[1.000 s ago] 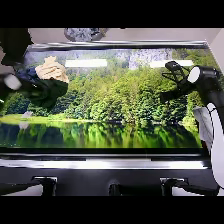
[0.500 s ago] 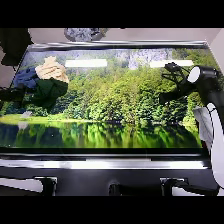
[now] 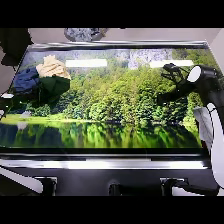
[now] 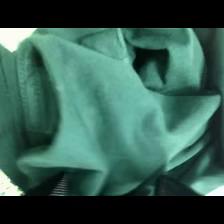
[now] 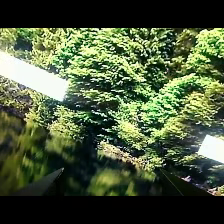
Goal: Fold the shirts.
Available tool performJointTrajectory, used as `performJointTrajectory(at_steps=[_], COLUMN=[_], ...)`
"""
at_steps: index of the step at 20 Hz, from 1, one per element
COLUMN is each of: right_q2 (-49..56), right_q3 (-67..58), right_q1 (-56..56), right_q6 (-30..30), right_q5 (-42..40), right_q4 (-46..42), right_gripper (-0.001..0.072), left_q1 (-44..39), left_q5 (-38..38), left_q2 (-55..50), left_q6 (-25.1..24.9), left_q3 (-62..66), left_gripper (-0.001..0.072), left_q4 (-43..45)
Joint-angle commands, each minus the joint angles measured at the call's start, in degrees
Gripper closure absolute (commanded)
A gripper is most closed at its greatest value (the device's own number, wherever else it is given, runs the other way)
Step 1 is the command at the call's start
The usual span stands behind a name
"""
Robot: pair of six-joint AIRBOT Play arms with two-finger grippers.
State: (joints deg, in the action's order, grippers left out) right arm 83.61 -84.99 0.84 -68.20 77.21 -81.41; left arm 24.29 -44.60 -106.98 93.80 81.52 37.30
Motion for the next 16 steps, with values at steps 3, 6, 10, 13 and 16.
performJointTrajectory(at_steps=[3,6,10,13,16], right_q2=[0.0,0.0,-3.2,-9.9,-18.3], right_q3=[0.0,0.0,-0.2,-0.2,-0.2], right_q1=[0.0,0.0,0.0,0.0,0.0], right_q6=[0.0,0.1,2.6,2.6,2.6], right_q5=[2.9,3.9,5.3,5.6,5.5], right_q4=[0.8,0.6,-4.3,-8.2,-9.3], right_gripper=[0.0043,0.0043,0.0043,0.0043,0.0043], left_q1=[-0.8,-1.2,-3.1,-7.3,-15.3], left_q5=[-1.2,-1.7,-7.3,-10.1,-8.7], left_q2=[-0.4,6.3,24.4,40.0,53.3], left_q6=[-4.0,-10.5,-22.2,-25.0,-25.0], left_q3=[-0.1,-0.1,-0.1,-0.1,-0.1], left_gripper=[0.0675,0.0679,0.068,0.068,0.0679], left_q4=[-2.0,-2.0,-2.0,-2.0,-2.0])
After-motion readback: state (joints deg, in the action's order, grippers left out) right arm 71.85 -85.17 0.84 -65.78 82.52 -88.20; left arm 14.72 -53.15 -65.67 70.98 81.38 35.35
